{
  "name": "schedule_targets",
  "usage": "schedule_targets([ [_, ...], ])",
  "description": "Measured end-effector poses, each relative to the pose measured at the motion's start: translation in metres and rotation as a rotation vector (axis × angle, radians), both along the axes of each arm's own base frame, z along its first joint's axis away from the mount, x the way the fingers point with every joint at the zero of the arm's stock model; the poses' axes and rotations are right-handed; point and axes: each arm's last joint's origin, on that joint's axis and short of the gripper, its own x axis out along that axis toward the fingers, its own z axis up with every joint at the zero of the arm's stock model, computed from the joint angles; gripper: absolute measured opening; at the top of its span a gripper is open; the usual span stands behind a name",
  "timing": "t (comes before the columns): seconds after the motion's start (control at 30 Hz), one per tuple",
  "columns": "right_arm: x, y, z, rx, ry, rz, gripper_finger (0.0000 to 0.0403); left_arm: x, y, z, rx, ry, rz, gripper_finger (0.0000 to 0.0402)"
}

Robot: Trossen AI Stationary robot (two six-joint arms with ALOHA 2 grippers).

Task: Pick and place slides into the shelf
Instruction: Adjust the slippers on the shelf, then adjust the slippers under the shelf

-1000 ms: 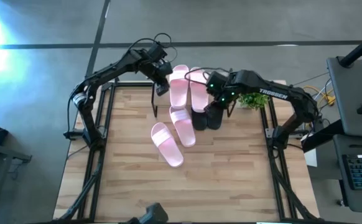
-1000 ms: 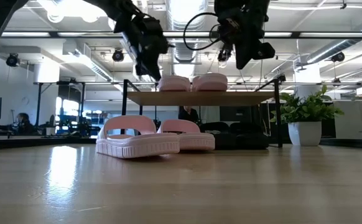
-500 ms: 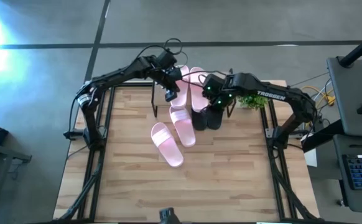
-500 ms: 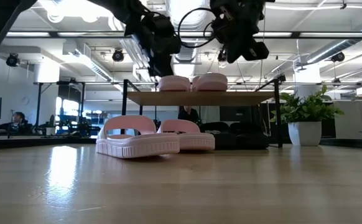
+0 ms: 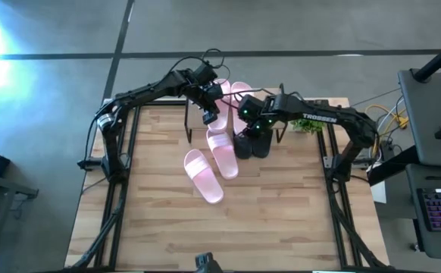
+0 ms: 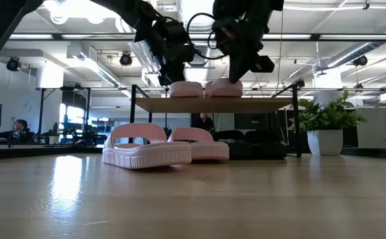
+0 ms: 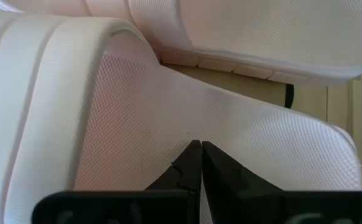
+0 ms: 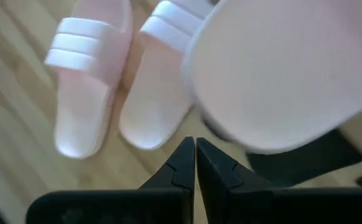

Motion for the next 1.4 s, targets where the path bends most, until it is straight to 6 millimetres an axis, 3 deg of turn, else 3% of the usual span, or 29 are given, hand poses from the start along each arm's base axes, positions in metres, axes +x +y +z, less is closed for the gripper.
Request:
schedule_targets([
  [0.33, 0.006, -0.008, 0.001, -0.094, -0.05, -0.053, 0.0009, 0.0, 0.0, 0.0, -0.005, -0.004, -0.004, 0.0],
  [0.57, 0.004, -0.004, 0.005, -0.067, -0.061, -0.036, 0.0009, -0.001, -0.003, 0.004, -0.003, -0.013, -0.011, 0.0],
  [0.83, -0.014, 0.005, 0.033, -0.095, -0.136, -0.03, 0.0009, -0.015, -0.032, 0.068, 0.124, -0.238, -0.078, 0.0],
  [0.97, -0.032, 0.009, 0.044, -0.118, -0.105, -0.068, 0.0009, -0.044, -0.061, 0.083, 0.069, -0.17, -0.103, 0.0],
  [1.07, -0.044, 0.013, 0.044, -0.126, -0.056, -0.081, 0.0009, -0.066, -0.079, 0.069, -0.003, -0.052, -0.105, 0.0],
  [1.4, -0.064, 0.024, 0.02, -0.07, 0.036, -0.094, 0.0008, -0.132, -0.131, -0.022, -0.384, 0.125, 0.099, 0.0],
])
